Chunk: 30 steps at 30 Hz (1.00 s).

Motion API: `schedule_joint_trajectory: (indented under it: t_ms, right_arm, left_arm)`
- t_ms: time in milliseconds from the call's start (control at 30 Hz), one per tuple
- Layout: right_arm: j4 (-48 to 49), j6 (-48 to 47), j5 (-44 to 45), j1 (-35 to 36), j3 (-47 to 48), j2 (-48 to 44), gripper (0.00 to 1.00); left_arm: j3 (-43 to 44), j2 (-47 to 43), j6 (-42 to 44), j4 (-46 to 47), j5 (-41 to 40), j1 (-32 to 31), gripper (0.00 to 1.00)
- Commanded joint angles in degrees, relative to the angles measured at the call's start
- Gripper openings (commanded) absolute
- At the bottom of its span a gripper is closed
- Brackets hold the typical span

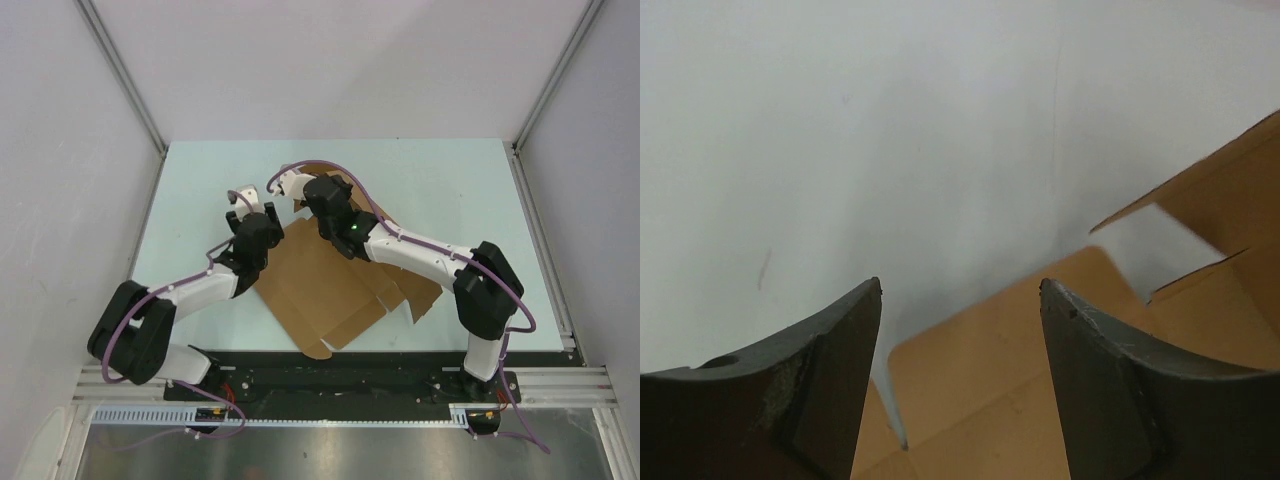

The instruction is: Fold the paper box

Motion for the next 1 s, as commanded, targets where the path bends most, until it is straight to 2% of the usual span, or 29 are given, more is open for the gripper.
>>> schedule_joint_trajectory:
  t_ms: [0, 167, 367, 433, 633, 800, 967]
  right_arm:
    - [-3.3, 4.5, 0.5, 0.7, 0.0, -3.4, 0.00]
    - [-7.0, 7.3, -0.6, 2.0, -0.7, -4.6, 0.00]
    - [-9.8, 11.9, -2.7, 3.8, -1.7, -6.1, 0.00]
    - [-9.7, 12.6, -3.2, 4.3, -2.7, -7.1, 0.00]
    - [-9.5, 13.9, -4.6, 5.8, -6.0, -8.6, 0.00]
    - [-9.7, 15.5, -4.6, 6.4, -8.5, -9.3, 0.00]
    - [-8.4, 15.0, -4.1, 7.8, -11.5, -10.6, 0.00]
  left_arm:
    - [0.2, 4.4, -11.5, -9.7, 1.1, 0.2, 0.69]
    - [0.7, 5.3, -14.1, -11.5, -1.3, 2.2, 0.71]
    - [2.2, 8.6, -16.4, -14.8, 4.1, 6.4, 0.69]
    - [1.6, 10.0, -17.7, -14.6, 7.2, 6.6, 0.65]
    - [0.7, 10.8, -23.0, -14.5, 12.4, 5.9, 0.63]
    - [-2.1, 9.8, -27.3, -11.8, 14.9, 5.5, 0.62]
    - [-7.3, 6.8, -31.9, -1.8, 16.4, 5.5, 0.61]
